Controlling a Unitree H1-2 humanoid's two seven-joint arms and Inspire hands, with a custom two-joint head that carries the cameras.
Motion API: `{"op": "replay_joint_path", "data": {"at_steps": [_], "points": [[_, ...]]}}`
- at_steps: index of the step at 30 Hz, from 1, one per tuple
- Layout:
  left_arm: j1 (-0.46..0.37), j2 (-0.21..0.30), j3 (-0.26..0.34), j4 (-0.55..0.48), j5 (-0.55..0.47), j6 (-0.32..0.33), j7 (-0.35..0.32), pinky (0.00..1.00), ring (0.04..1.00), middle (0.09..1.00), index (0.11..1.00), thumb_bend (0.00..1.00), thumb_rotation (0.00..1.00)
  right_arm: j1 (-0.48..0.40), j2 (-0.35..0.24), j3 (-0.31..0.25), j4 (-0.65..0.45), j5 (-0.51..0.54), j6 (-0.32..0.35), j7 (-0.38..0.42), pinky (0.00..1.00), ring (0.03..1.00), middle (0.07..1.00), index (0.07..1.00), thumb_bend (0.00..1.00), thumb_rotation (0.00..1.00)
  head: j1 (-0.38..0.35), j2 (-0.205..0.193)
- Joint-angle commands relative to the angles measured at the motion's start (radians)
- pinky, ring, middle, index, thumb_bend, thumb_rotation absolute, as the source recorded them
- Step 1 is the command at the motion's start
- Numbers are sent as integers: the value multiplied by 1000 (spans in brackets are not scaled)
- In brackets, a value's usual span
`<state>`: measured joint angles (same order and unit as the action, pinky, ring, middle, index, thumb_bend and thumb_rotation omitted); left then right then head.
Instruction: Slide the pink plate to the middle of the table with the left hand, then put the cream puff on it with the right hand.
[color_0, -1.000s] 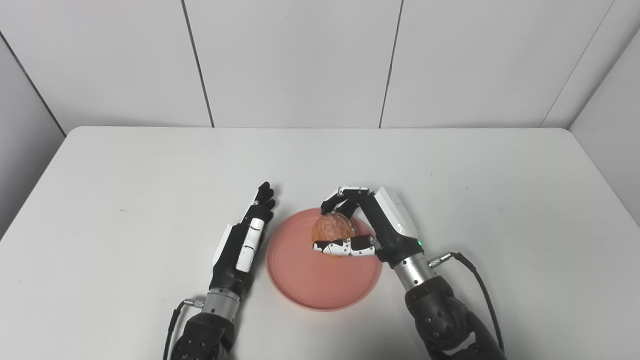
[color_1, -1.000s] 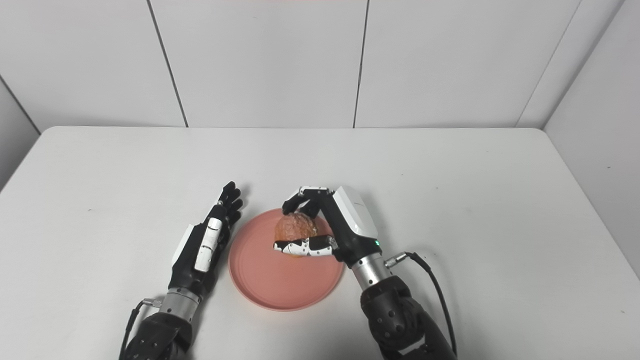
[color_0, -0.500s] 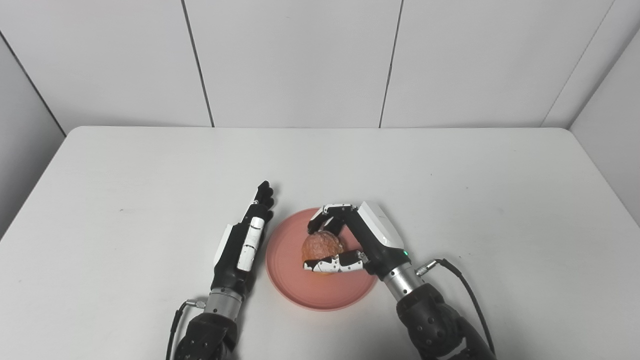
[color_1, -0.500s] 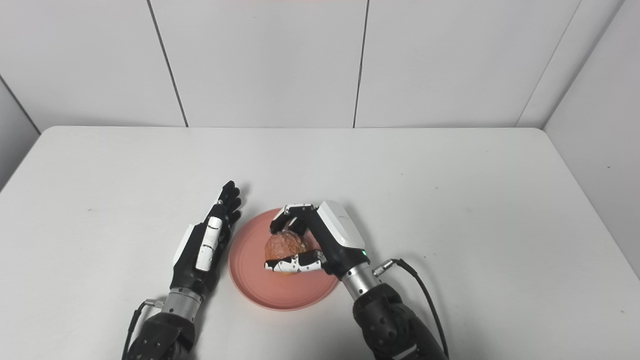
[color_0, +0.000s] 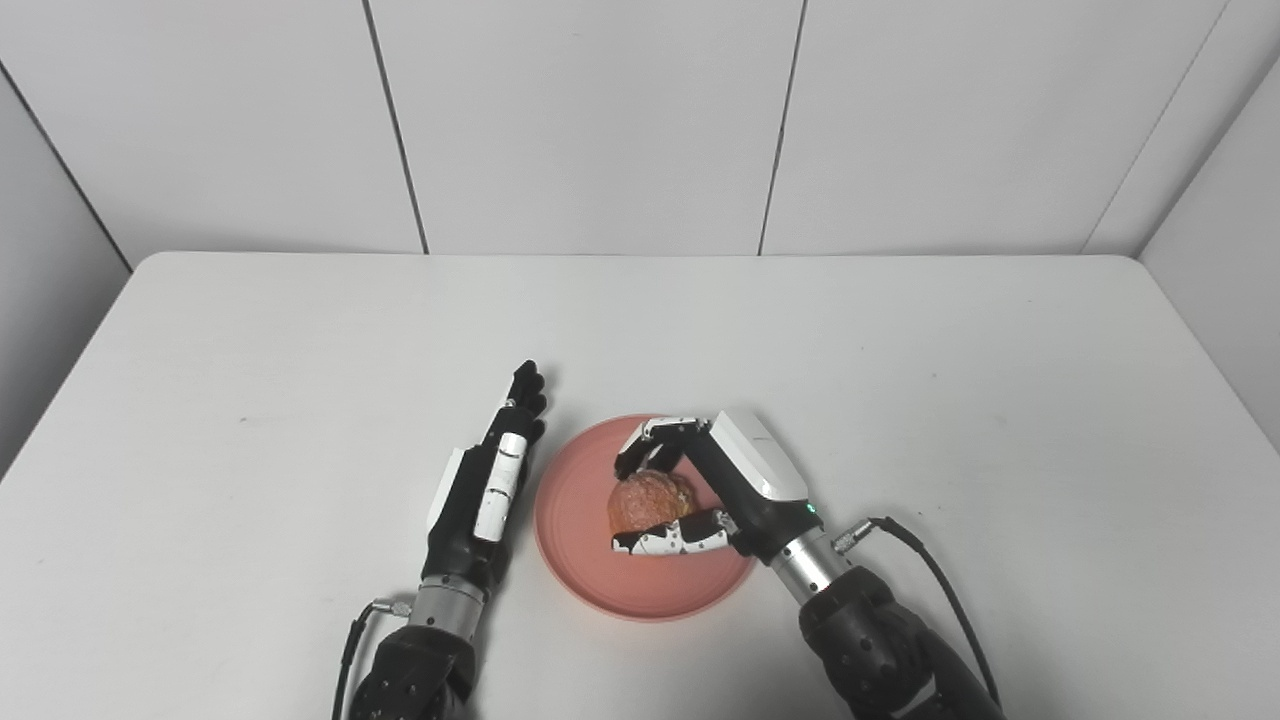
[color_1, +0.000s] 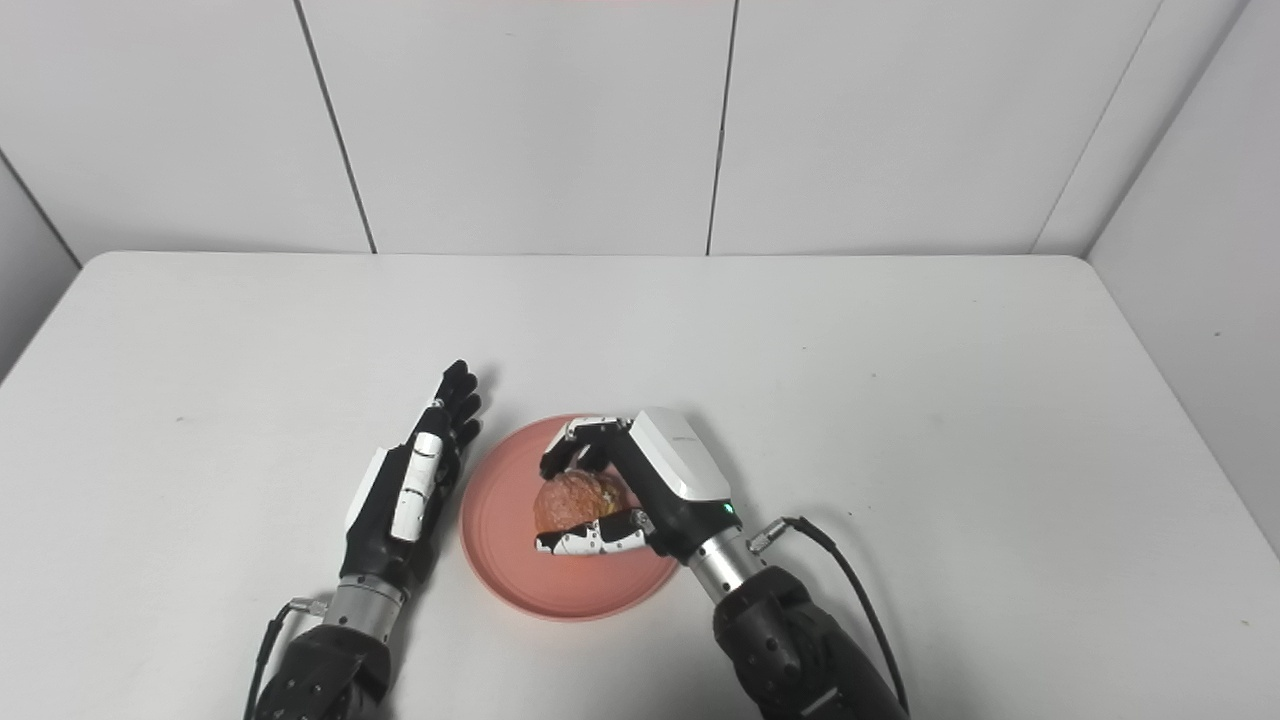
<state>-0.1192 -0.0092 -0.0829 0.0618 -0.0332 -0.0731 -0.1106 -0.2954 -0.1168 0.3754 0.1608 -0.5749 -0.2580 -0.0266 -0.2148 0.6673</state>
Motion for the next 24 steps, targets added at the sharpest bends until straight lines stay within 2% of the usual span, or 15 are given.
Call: {"op": "replay_joint_path", "data": {"at_steps": [1, 2, 6, 10, 11, 14, 19, 24], "points": [[26, -8, -5, 29, -5, -23, -3, 1000, 1000, 1000, 980, 637, 995, -21, -9, -6, -37, -3, -44, -9, 597, 657, 570, 479, 512, 24, 1, -1], [26, -8, -4, 29, -7, -25, -3, 1000, 1000, 1000, 978, 635, 995, -19, -11, -7, -47, 0, -43, -3, 611, 690, 687, 492, 504, 92, 1, -1], [25, -7, -5, 30, -6, -26, -4, 1000, 1000, 1000, 981, 635, 999, -18, -23, -7, -63, 1, -65, -2, 628, 726, 762, 498, 501, 131, 1, -4], [24, -7, -2, 35, -7, -31, -2, 999, 996, 1000, 976, 629, 999, -16, -32, -8, -73, 6, -70, 8, 640, 739, 783, 499, 503, 144, 1, -4], [24, -7, -1, 35, -10, -32, -3, 1000, 997, 1000, 977, 625, 992, -16, -34, -9, -75, 8, -71, 10, 653, 750, 792, 617, 541, 171, 1, -4], [25, -9, -2, 32, -9, -24, -1, 999, 995, 1000, 977, 633, 988, -13, -40, -11, -72, 14, -86, 8, 668, 762, 803, 729, 584, 224, 1, -4], [24, -8, -3, 31, -5, -25, 0, 999, 996, 1000, 979, 645, 989, -9, -42, -17, -67, 23, -102, 4, 689, 795, 832, 789, 618, 329, 2, -5], [22, -11, -1, 37, -6, -31, 2, 1000, 997, 1000, 976, 633, 985, -4, -43, -23, -69, 27, -111, 4, 695, 804, 841, 808, 621, 396, 3, -3]]}}
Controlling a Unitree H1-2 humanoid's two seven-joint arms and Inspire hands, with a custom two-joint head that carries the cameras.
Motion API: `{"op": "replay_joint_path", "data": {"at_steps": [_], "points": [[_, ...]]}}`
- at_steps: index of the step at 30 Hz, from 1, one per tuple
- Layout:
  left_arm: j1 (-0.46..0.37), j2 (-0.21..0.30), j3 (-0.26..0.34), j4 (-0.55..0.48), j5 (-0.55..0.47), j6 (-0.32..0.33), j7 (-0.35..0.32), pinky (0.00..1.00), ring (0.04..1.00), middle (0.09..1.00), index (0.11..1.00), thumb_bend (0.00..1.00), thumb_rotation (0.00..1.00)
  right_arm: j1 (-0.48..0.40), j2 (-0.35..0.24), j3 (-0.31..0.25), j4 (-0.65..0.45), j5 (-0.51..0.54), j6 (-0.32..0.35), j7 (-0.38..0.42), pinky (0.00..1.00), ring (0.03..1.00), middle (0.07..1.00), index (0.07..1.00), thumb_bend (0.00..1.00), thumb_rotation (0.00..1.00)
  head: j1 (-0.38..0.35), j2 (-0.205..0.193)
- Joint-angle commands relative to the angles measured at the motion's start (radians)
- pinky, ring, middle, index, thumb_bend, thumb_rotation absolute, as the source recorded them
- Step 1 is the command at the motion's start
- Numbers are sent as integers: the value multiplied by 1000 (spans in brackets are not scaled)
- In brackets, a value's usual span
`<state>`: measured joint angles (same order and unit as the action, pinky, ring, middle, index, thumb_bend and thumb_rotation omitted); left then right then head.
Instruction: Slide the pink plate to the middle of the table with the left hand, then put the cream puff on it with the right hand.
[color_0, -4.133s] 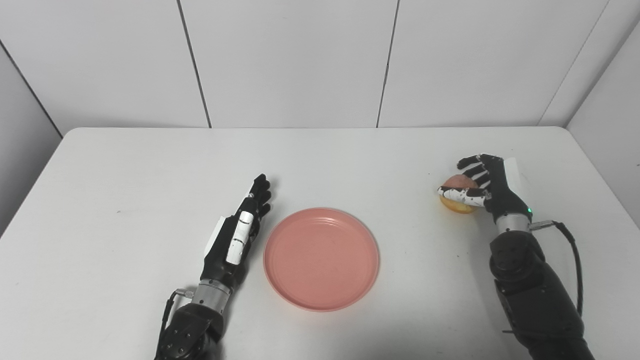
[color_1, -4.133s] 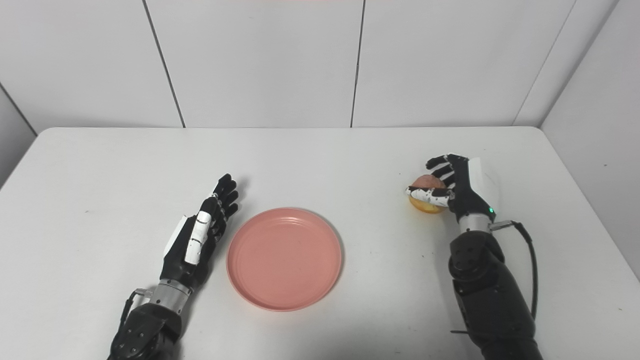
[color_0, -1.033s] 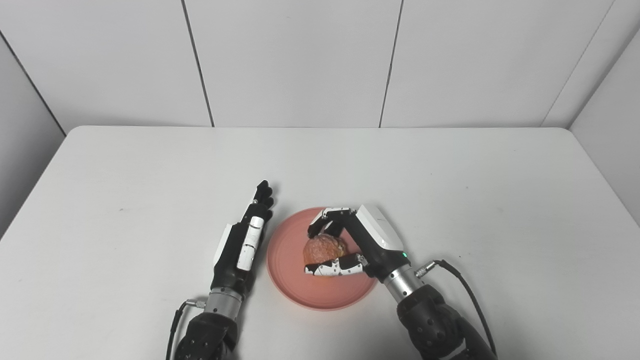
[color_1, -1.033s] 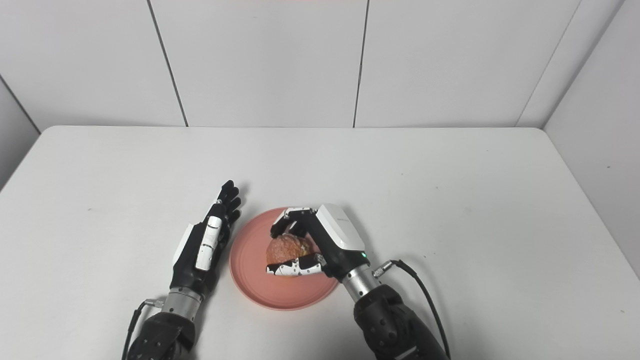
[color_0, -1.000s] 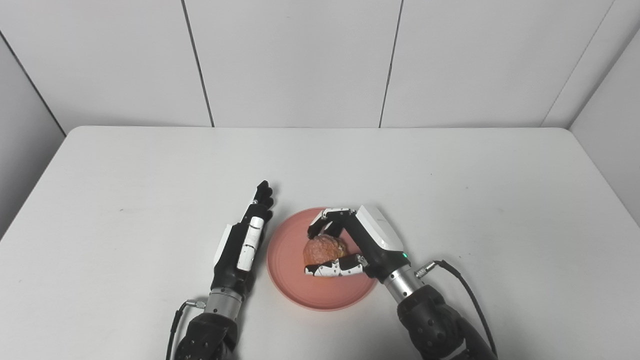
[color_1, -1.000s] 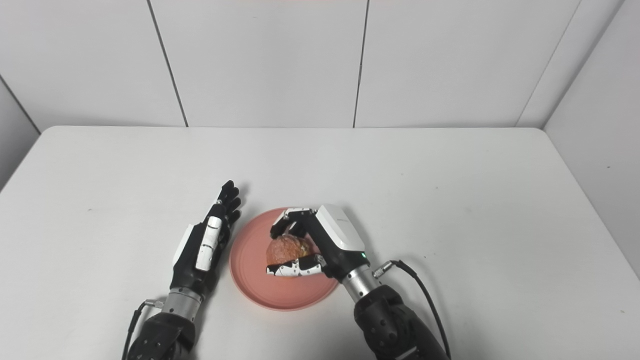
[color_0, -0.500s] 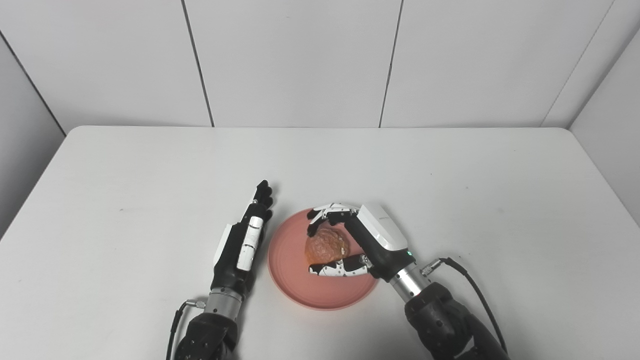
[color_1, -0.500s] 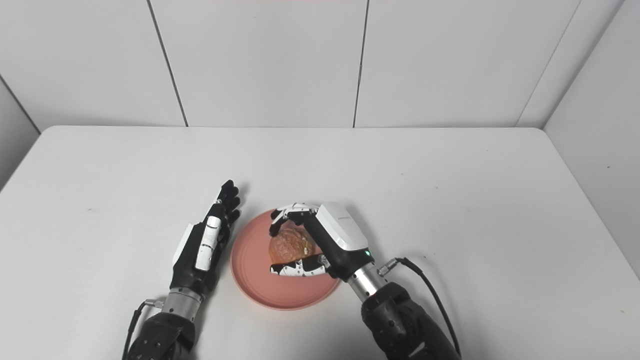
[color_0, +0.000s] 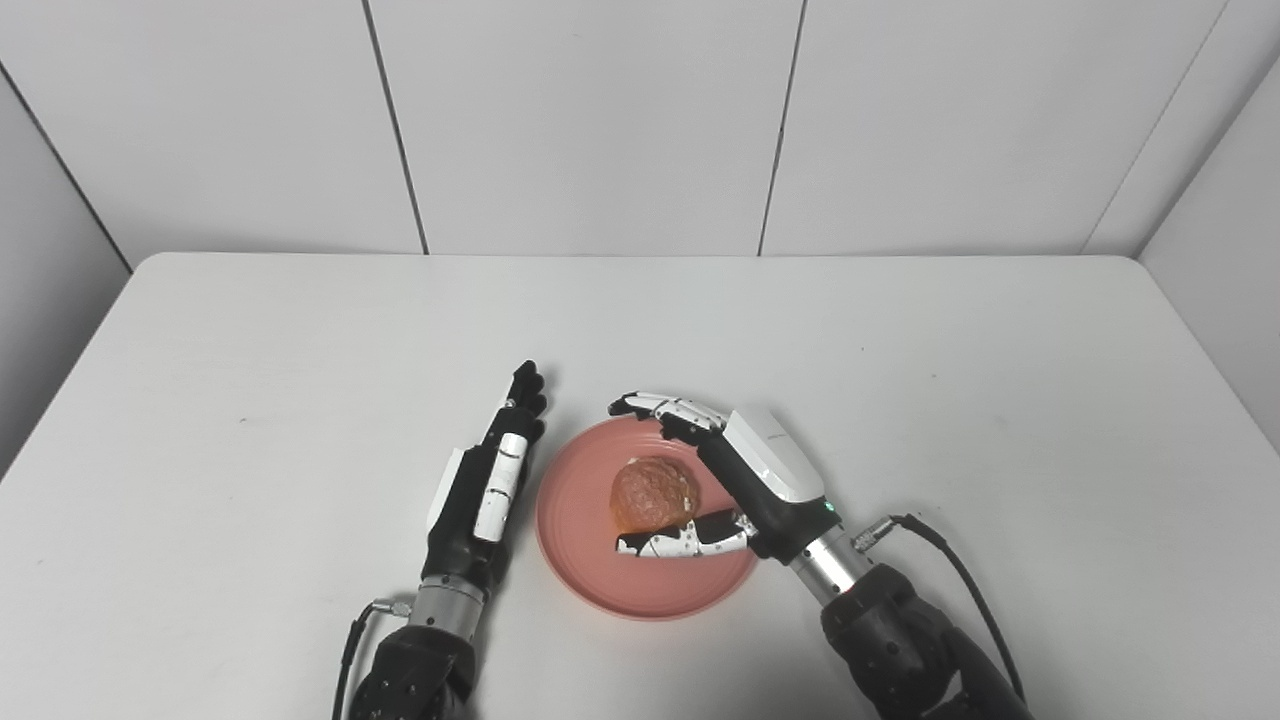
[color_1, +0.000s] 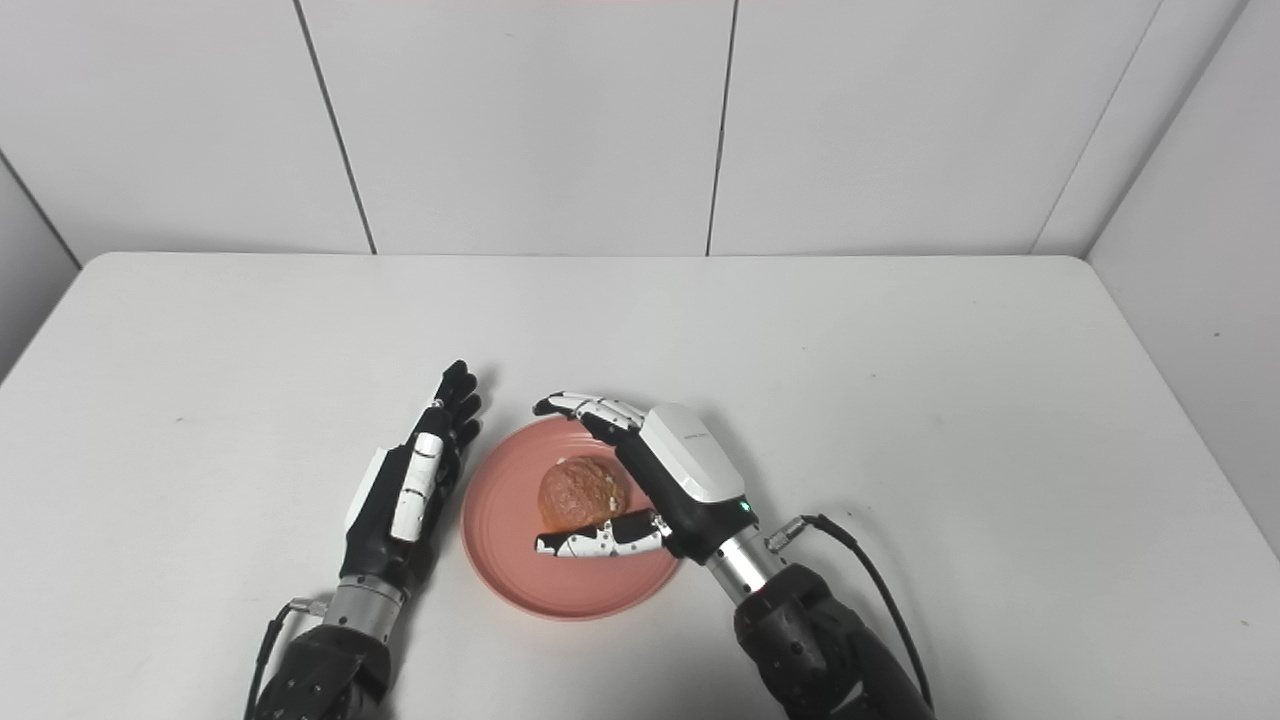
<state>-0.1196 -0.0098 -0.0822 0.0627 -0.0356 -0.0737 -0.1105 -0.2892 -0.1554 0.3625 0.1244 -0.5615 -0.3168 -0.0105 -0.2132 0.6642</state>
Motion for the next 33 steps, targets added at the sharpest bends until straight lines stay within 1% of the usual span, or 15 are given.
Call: {"op": "replay_joint_path", "data": {"at_steps": [1, 4, 9, 10, 11, 12, 13, 15, 17, 19, 22, 25, 27, 30, 33], "points": [[23, -11, -1, 36, -3, -32, 3, 997, 994, 999, 974, 631, 984, -9, -4, -11, -33, 15, -53, -11, 703, 812, 848, 817, 620, 431, 1, 0], [21, -9, 0, 38, -8, -38, -1, 998, 998, 1000, 980, 625, 988, -3, -4, -18, -43, 32, -54, -4, 737, 848, 881, 855, 615, 500, 5, 1], [19, -15, 5, 36, -13, -36, 3, 1000, 998, 1000, 979, 632, 967, 20, 15, -51, -70, 78, -47, -18, 781, 888, 916, 910, 636, 527, 8, 3], [18, -16, 6, 37, -13, -37, 3, 1000, 1000, 1000, 981, 631, 972, 26, 20, -59, -78, 86, -39, -19, 806, 907, 938, 937, 644, 569, 8, 3], [17, -16, 7, 41, -12, -40, 4, 1000, 1000, 1000, 982, 630, 974, 38, 30, -73, -88, 95, -30, -28, 815, 914, 945, 946, 647, 584, 11, 3], [17, -16, 8, 43, -11, -42, 4, 1000, 1000, 1000, 983, 635, 977, 46, 38, -84, -95, 101, -25, -33, 837, 927, 962, 973, 663, 652, 11, 3], [14, -15, 7, 48, -9, -47, 4, 1000, 1000, 1000, 983, 636, 978, 55, 49, -98, -97, 123, -24, -37, 858, 935, 968, 980, 670, 671, 17, 3], [12, -15, 8, 51, -8, -52, 3, 1000, 1000, 1000, 982, 635, 979, 69, 68, -123, -99, 148, -19, -43, 878, 942, 973, 983, 674, 680, 18, 3], [10, -17, 10, 55, -10, -54, 5, 1000, 1000, 1000, 983, 642, 972, 82, 83, -142, -102, 183, -10, -39, 907, 958, 992, 997, 666, 784, 22, 4], [10, -19, 11, 60, -3, -66, 12, 1000, 1000, 1000, 982, 642, 969, 92, 97, -160, -106, 240, 2, -21, 929, 966, 998, 1000, 640, 798, 23, 5], [9, -20, 10, 64, 2, -75, 19, 1000, 999, 1000, 979, 643, 970, 99, 112, -180, -103, 288, 17, -16, 951, 977, 999, 1000, 607, 838, 26, 6], [9, -20, 11, 63, 1, -75, 22, 1000, 999, 1000, 980, 645, 970, 101, 128, -198, -98, 284, 35, -32, 943, 975, 999, 1000, 609, 873, 28, 7], [8, -19, 11, 64, 1, -76, 23, 1000, 1000, 1000, 984, 648, 971, 106, 139, -208, -100, 270, 54, -46, 944, 977, 997, 1000, 609, 919, 31, 7], [9, -22, 14, 67, 3, -88, 33, 996, 994, 998, 978, 638, 960, 118, 159, -222, -116, 252, 101, -61, 991, 990, 982, 991, 651, 990, 31, 7], [10, -20, 14, 64, 1, -82, 33, 999, 997, 1000, 977, 648, 961, 129, 173, -232, -134, 284, 142, -44, 999, 998, 988, 995, 656, 998, 31, 7]]}}
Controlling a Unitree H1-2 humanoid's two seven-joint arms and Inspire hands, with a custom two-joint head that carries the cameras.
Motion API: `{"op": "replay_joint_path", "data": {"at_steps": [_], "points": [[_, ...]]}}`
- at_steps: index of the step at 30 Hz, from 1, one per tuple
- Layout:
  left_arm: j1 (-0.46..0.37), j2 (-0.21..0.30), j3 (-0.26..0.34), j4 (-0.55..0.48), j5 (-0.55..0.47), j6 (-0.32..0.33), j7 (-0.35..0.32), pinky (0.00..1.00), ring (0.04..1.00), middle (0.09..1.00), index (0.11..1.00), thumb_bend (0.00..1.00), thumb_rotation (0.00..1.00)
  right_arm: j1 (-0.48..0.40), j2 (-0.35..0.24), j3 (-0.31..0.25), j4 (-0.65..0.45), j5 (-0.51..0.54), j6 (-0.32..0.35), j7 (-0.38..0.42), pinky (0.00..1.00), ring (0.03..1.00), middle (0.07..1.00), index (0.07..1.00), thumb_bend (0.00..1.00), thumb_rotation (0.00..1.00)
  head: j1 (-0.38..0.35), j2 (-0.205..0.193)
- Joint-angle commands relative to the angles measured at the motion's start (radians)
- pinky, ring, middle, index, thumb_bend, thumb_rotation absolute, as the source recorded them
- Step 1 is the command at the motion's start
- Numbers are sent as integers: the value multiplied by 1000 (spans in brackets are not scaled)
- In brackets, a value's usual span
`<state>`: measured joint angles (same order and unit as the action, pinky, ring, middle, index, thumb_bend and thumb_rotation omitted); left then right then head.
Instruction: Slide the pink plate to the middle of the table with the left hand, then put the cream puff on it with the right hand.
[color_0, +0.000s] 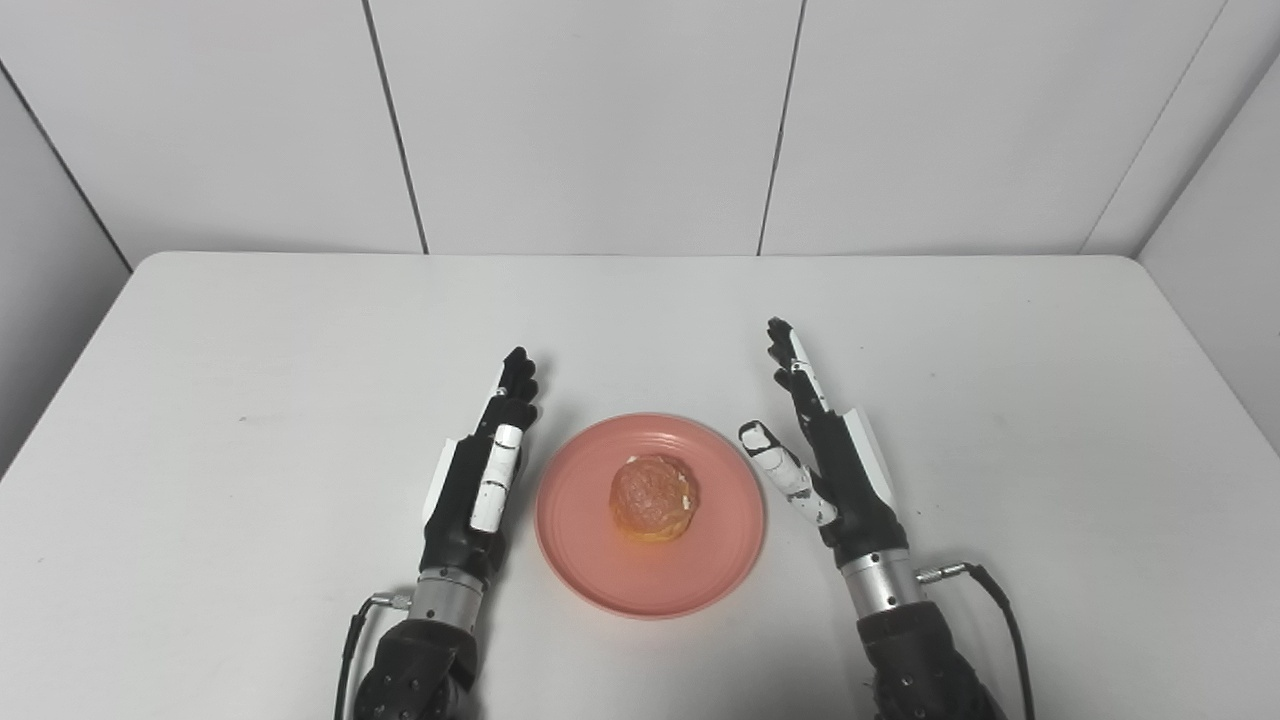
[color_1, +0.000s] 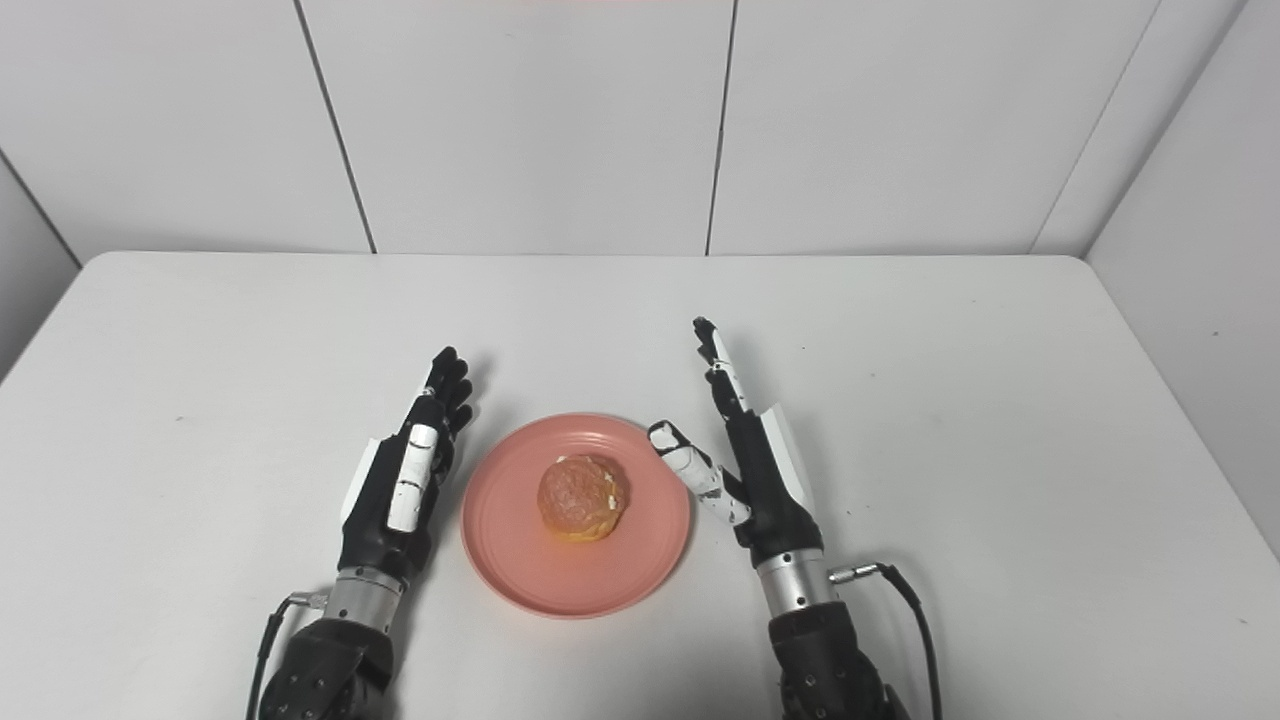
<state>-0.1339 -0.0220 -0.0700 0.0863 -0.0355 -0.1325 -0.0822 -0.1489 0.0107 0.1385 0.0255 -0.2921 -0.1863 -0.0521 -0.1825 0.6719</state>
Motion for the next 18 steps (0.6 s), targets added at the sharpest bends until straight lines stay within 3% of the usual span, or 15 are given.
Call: {"op": "replay_joint_path", "data": {"at_steps": [1, 3, 9, 12, 18], "points": [[24, -6, 1, 41, -4, -21, -1, 1000, 998, 1000, 978, 651, 962, -7, 16, -15, -42, 40, 32, 4, 1000, 999, 989, 995, 657, 999, 0, -1], [24, -5, 1, 43, -6, -22, -1, 1000, 1000, 1000, 987, 645, 965, -3, 30, -23, -44, 87, 50, 15, 1000, 994, 985, 989, 672, 990, 0, -1], [25, -14, 7, 46, -10, -28, 8, 1000, 1000, 1000, 984, 641, 952, 6, 47, -32, -35, 176, 52, 35, 1000, 983, 997, 994, 597, 976, 14, 2], [30, -29, 15, 34, -23, -14, 16, 1000, 1000, 1000, 981, 634, 900, 4, 52, -41, -22, 234, 64, 49, 1000, 997, 1000, 994, 588, 901, 14, 2], [26, -29, 16, 40, -8, -14, 16, 1000, 1000, 1000, 998, 646, 919, 2, 75, -65, -14, 303, 110, 47, 1000, 997, 993, 978, 542, 841, 13, 2]]}}
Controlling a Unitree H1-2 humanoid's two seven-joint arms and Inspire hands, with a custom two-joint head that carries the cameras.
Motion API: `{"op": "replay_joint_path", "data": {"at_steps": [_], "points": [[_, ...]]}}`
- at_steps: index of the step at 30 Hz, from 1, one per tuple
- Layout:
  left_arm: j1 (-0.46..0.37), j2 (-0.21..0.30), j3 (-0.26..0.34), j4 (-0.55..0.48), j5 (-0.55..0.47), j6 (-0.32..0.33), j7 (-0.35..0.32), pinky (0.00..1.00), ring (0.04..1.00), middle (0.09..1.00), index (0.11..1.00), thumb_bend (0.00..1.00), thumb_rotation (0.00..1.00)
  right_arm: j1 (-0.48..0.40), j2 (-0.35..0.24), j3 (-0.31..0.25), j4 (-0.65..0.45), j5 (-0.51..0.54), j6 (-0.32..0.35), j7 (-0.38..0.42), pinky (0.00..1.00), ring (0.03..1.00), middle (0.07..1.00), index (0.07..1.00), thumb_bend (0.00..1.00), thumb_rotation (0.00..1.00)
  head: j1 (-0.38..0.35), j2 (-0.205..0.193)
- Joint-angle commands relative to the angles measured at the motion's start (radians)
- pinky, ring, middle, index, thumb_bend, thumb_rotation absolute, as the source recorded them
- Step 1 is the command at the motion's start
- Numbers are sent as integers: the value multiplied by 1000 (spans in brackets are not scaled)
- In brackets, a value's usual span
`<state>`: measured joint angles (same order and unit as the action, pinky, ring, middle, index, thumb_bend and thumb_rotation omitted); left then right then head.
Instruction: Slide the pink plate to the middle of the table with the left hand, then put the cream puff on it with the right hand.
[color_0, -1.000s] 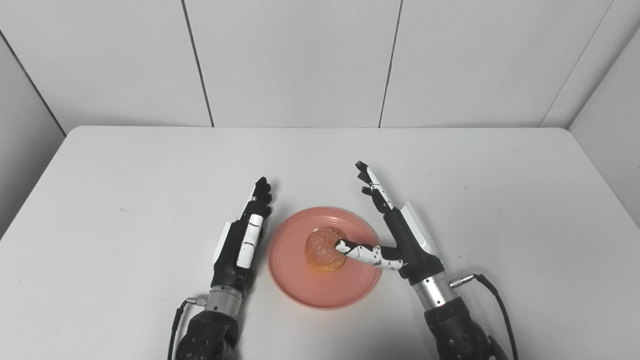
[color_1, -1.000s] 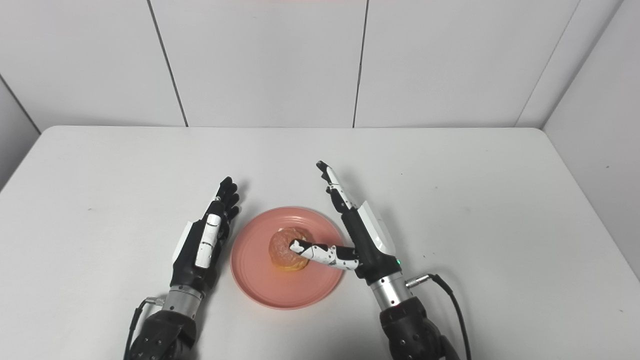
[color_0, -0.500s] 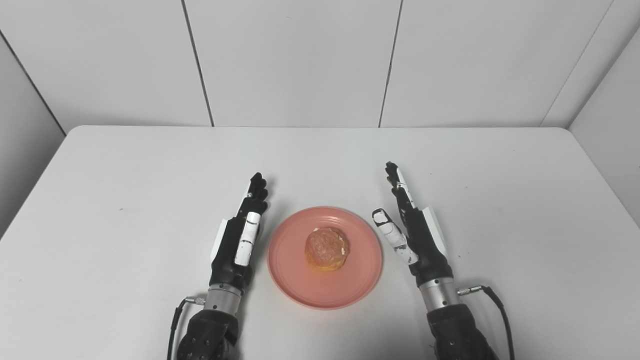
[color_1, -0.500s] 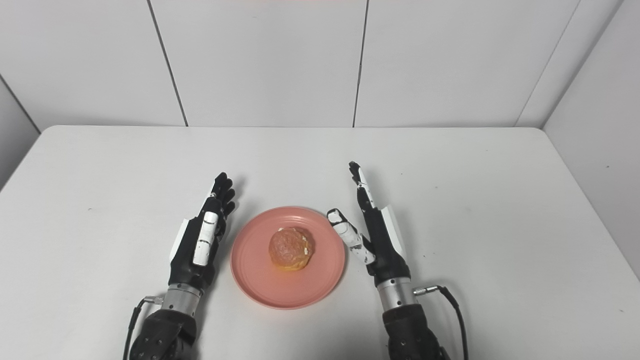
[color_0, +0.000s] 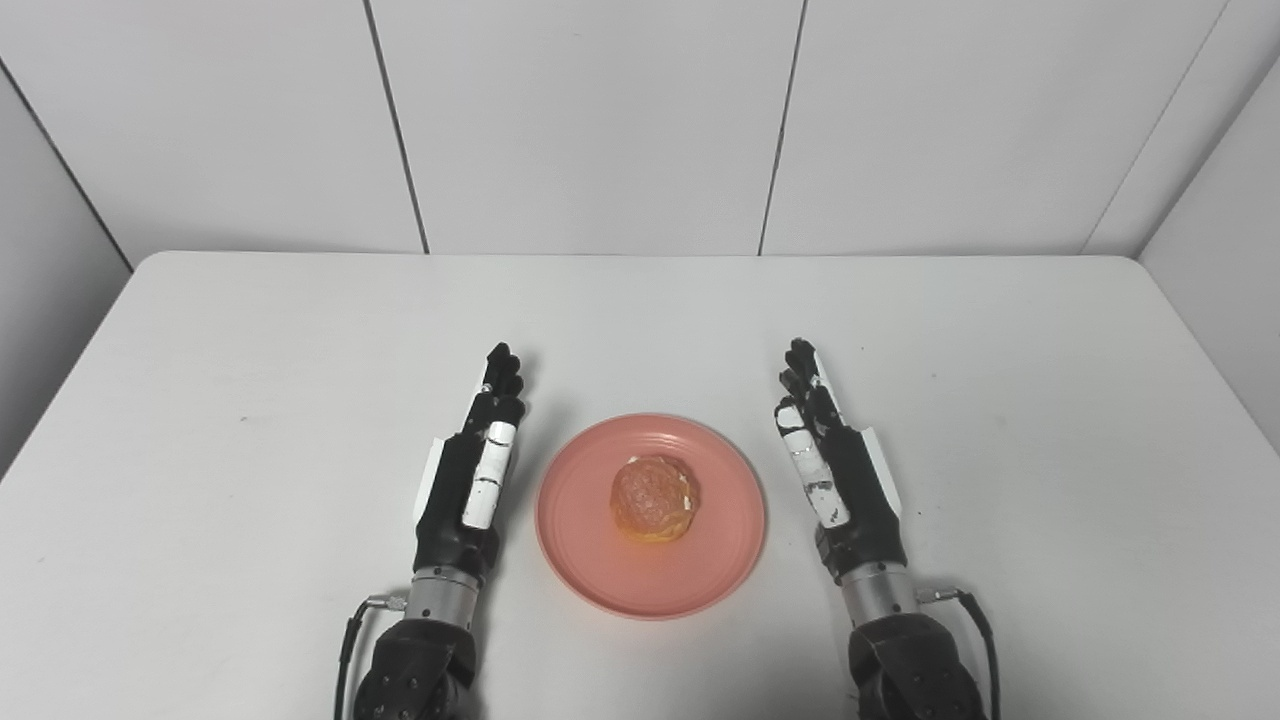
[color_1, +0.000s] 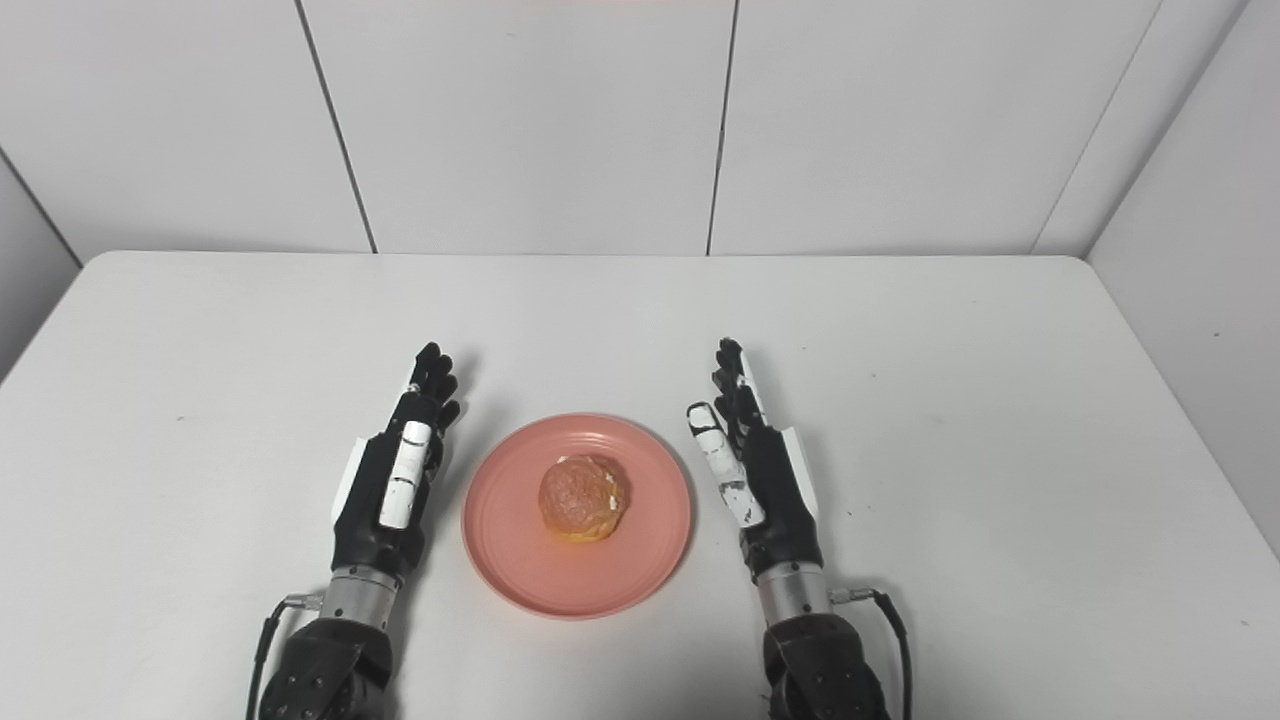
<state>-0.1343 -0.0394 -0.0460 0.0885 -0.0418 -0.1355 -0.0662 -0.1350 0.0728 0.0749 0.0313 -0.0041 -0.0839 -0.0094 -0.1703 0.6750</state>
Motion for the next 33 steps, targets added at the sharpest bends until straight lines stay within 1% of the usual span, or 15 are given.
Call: {"op": "replay_joint_path", "data": {"at_steps": [1, 4, 5, 10, 14, 20, 24, 27, 29, 33], "points": [[26, -11, -8, 36, 0, -8, 0, 1000, 1000, 1000, 999, 646, 925, -12, 15, -5, -21, 21, 16, 4, 1000, 995, 991, 974, 540, 840, 1, -1], [24, -16, -6, 39, -10, -9, -2, 1000, 1000, 1000, 999, 650, 909, -13, 13, -9, -18, 37, 29, 10, 1000, 989, 987, 973, 522, 870, 1, -1], [22, -15, -7, 45, -8, -17, -3, 1000, 1000, 1000, 1000, 648, 915, -13, 15, -11, -16, 48, 28, 12, 1000, 987, 986, 973, 517, 879, 1, -1], [25, -14, -7, 41, -7, -17, -4, 1000, 1000, 1000, 1000, 636, 925, -15, 28, -25, -11, 94, 42, 10, 999, 966, 968, 966, 472, 884, -1, -2], [26, -11, -8, 43, -12, -18, -10, 1000, 1000, 1000, 997, 634, 936, -19, 31, -33, -5, 122, 54, 13, 991, 956, 957, 964, 522, 876, -2, -1], [22, 5, -21, 55, 6, -33, -19, 1000, 1000, 1000, 1000, 651, 962, -24, 26, -35, 4, 125, 55, 15, 997, 958, 962, 968, 542, 881, -2, -1], [28, 1, -24, 37, -4, -15, -18, 1000, 1000, 1000, 1000, 650, 946, -30, 21, -36, 11, 119, 55, 14, 1000, 963, 970, 974, 552, 891, -2, -1], [30, 1, -25, 40, -6, -21, -20, 1000, 1000, 1000, 1000, 647, 942, -33, 16, -34, 17, 108, 54, 13, 999, 965, 971, 973, 556, 905, -3, -2], [31, 3, -26, 42, -6, -24, -22, 1000, 1000, 1000, 1000, 648, 942, -36, 15, -35, 21, 105, 56, 12, 998, 965, 972, 970, 561, 905, -3, -2], [32, 1, -26, 29, -9, -7, -24, 1000, 1000, 1000, 1000, 640, 945, -37, 17, -37, 21, 111, 64, 13, 1000, 971, 973, 968, 569, 891, -2, -2]]}}
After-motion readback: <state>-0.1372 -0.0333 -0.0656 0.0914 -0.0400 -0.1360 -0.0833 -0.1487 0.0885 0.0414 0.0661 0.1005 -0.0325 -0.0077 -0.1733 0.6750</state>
